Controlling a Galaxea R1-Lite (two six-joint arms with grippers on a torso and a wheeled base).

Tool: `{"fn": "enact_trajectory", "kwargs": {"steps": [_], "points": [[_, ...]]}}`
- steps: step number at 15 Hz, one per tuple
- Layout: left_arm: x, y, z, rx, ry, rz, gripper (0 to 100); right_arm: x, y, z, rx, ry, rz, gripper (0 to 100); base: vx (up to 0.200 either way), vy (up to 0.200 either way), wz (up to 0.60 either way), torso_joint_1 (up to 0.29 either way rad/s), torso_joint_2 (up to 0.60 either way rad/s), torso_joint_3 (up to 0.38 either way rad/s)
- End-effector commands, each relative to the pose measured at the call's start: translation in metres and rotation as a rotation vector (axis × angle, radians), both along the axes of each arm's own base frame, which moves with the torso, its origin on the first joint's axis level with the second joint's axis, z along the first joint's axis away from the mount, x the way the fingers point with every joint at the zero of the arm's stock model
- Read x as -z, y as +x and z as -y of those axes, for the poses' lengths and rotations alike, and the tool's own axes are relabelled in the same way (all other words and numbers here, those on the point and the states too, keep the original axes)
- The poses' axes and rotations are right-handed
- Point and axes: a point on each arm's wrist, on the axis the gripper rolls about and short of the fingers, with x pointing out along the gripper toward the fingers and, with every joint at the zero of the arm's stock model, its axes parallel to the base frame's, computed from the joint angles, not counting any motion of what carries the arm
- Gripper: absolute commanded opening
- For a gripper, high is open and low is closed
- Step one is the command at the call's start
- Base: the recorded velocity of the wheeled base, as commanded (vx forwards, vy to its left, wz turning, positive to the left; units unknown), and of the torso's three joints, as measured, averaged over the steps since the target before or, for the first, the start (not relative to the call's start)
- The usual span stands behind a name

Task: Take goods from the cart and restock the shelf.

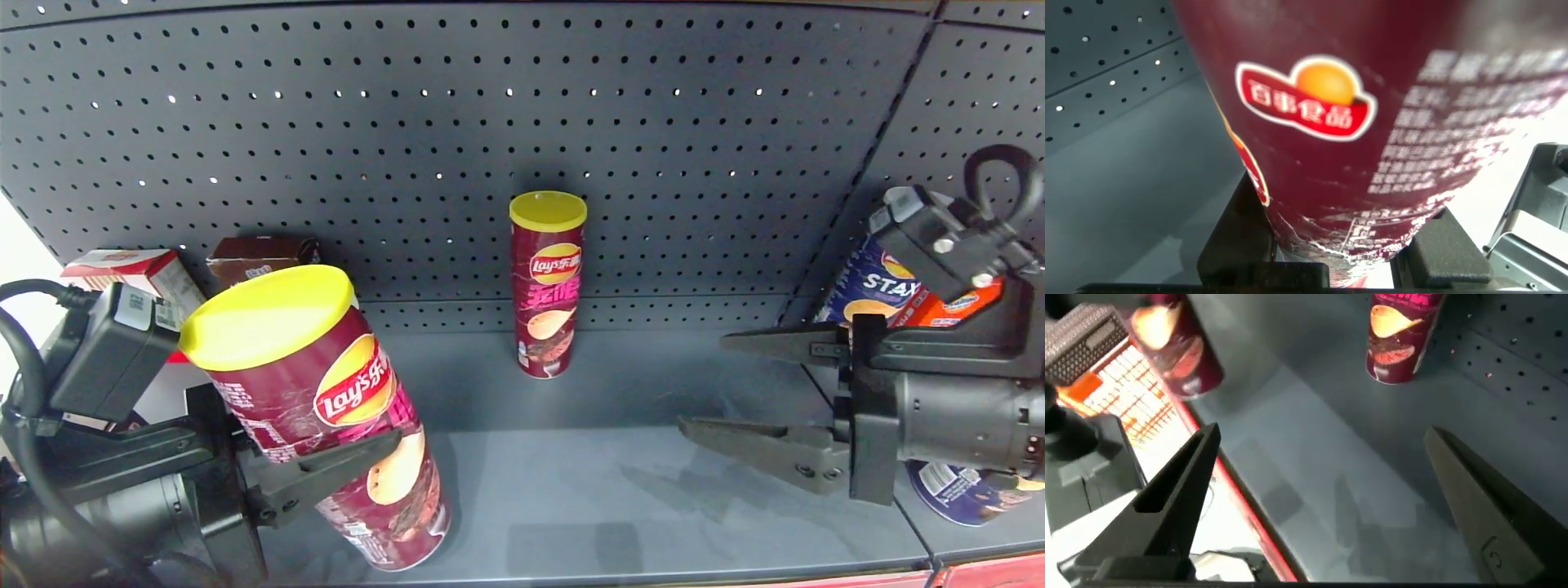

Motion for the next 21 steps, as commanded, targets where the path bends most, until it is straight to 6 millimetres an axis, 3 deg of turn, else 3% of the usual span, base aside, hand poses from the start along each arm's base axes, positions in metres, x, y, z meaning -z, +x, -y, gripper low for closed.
{"fn": "enact_trajectory", "kwargs": {"steps": [1, 6, 11, 15, 21], "points": [[0.0, 0.0, 0.0, 0.002, 0.0, -0.002, 0, 0.002, 0.021, -0.013, 0.035, -0.012, -0.026, 100, 0.0, 0.0, 0.0, 0.0, 0.0, 0.0], [-0.001, 0.0, 0.001, 0.01, -0.003, 0.002, 0, -0.007, 0.043, -0.027, 0.111, -0.015, -0.009, 100, 0.0, 0.0, 0.0, 0.0, 0.0, 0.0], [-0.002, -0.001, 0.0, 0.021, -0.007, 0.004, 0, -0.003, 0.056, -0.023, -0.047, 0.024, -0.003, 100, 0.0, 0.0, 0.0, 0.0, 0.0, 0.0], [-0.006, 0.001, 0.001, 0.024, -0.013, 0.016, 0, 0.017, 0.106, -0.033, -0.15, 0.068, 0.156, 100, 0.0, 0.0, 0.0, 0.0, 0.0, 0.0], [-0.006, 0.001, 0.001, 0.019, -0.032, -0.005, 0, 0.033, 0.126, -0.046, -0.233, 0.102, 0.175, 100, 0.0, 0.0, 0.0, 0.0, 0.0, 0.0]]}}
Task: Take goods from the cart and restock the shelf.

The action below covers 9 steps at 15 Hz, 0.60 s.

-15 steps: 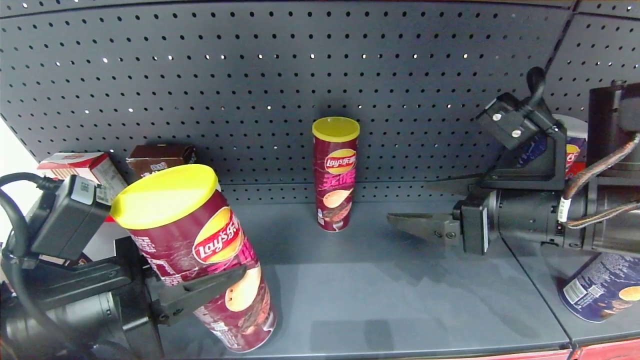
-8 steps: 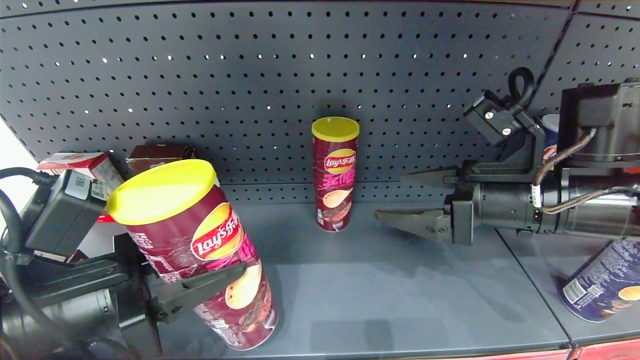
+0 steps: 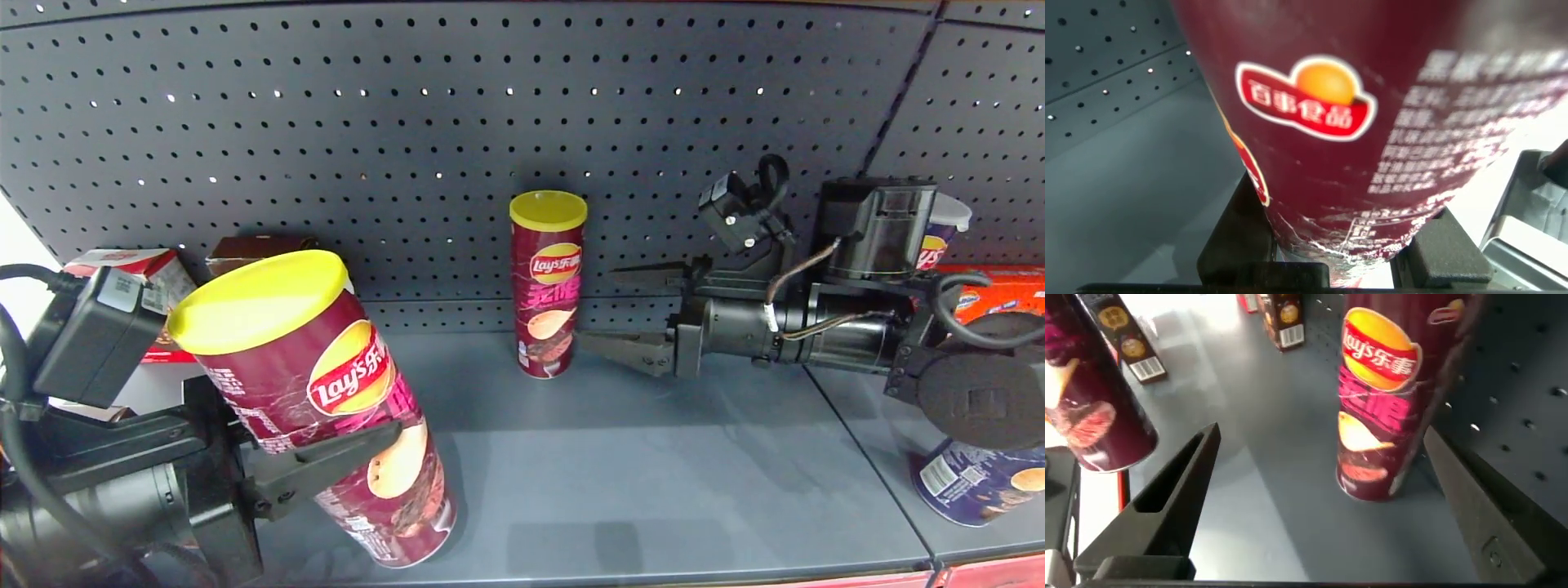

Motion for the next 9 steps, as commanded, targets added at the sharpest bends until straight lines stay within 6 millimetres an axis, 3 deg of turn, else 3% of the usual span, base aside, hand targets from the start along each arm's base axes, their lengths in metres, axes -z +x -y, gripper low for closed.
{"fn": "enact_trajectory", "kwargs": {"steps": [1, 9], "points": [[0.0, 0.0, 0.0, -0.001, -0.001, -0.002, 0, 0.011, 0.011, -0.002, -0.019, -0.004, -0.013, 100, 0.0, 0.0, 0.0, 0.0, 0.0, 0.0], [0.0, 0.0, 0.0, 0.003, -0.006, -0.005, 0, 0.014, 0.041, -0.011, -0.021, 0.016, 0.016, 100, 0.0, 0.0, 0.0, 0.0, 0.0, 0.0]]}}
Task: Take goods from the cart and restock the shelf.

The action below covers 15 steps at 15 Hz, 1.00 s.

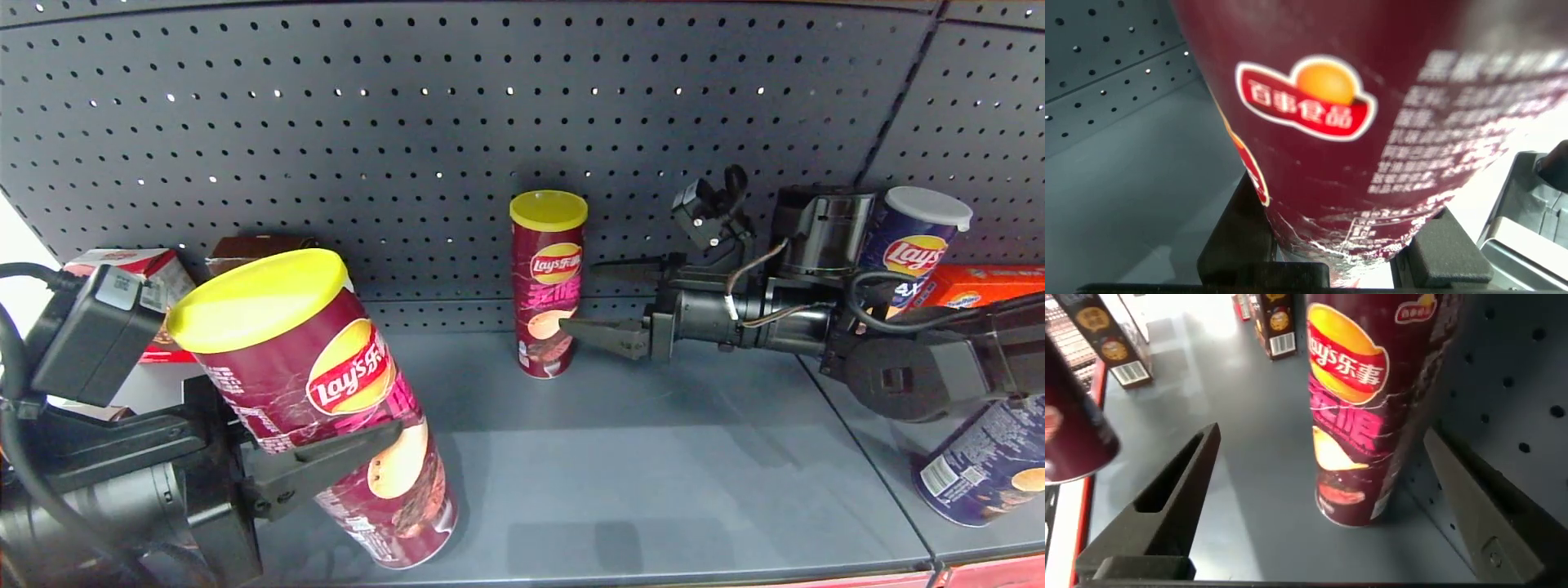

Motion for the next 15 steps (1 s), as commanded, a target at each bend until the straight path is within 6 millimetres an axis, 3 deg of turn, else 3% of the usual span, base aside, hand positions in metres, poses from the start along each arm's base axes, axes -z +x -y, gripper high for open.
{"fn": "enact_trajectory", "kwargs": {"steps": [1, 10, 15], "points": [[0.0, 0.0, 0.0, -0.001, -0.002, -0.001, 0, 0.006, 0.009, -0.005, -0.001, -0.005, -0.006, 100, 0.0, 0.0, 0.0, 0.0, 0.0, 0.0], [-0.001, 0.0, 0.0, -0.002, -0.011, -0.008, 0, 0.02, 0.035, -0.007, 0.028, -0.005, -0.001, 100, 0.0, 0.0, 0.0, 0.0, 0.0, 0.0], [-0.001, 0.0, 0.0, -0.002, -0.011, -0.008, 0, 0.034, 0.04, -0.015, 0.012, -0.015, -0.02, 100, 0.0, 0.0, 0.0, 0.0, 0.0, 0.0]]}}
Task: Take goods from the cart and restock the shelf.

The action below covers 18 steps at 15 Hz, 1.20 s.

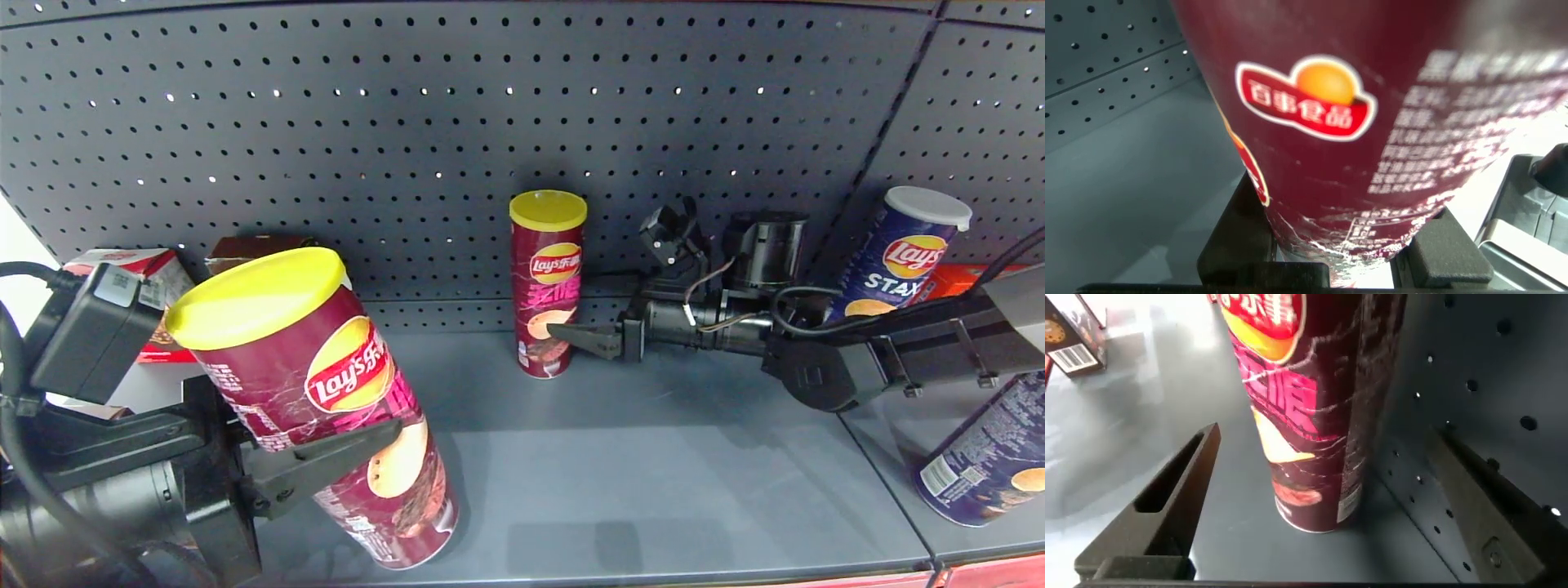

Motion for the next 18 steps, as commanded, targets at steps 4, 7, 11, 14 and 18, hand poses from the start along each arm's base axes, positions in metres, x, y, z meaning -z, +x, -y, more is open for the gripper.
{"fn": "enact_trajectory", "kwargs": {"steps": [4, 7, 11, 14, 18], "points": [[0.0, 0.0, 0.0, -0.001, 0.0, -0.001, 0, 0.016, 0.004, -0.007, -0.031, -0.014, -0.029, 100, 0.0, 0.0, 0.0, 0.0, 0.0, 0.0], [0.001, 0.0, 0.0, -0.001, 0.001, -0.002, 0, 0.027, 0.006, -0.016, -0.047, -0.02, -0.04, 100, 0.0, 0.0, 0.0, 0.0, 0.0, 0.0], [0.001, 0.0, 0.0, -0.001, 0.0, -0.003, 0, 0.03, 0.012, -0.024, -0.054, -0.016, -0.032, 100, 0.0, 0.0, 0.0, 0.0, 0.0, 0.0], [0.001, 0.0, 0.0, -0.001, 0.001, -0.005, 0, 0.034, 0.016, -0.03, -0.057, -0.016, -0.033, 100, 0.0, 0.0, 0.0, 0.0, 0.0, 0.0], [0.002, 0.0, 0.0, -0.001, 0.002, -0.008, 0, 0.036, 0.02, -0.036, -0.057, -0.011, -0.026, 100, 0.0, 0.0, 0.0, 0.0, 0.0, 0.0]]}}
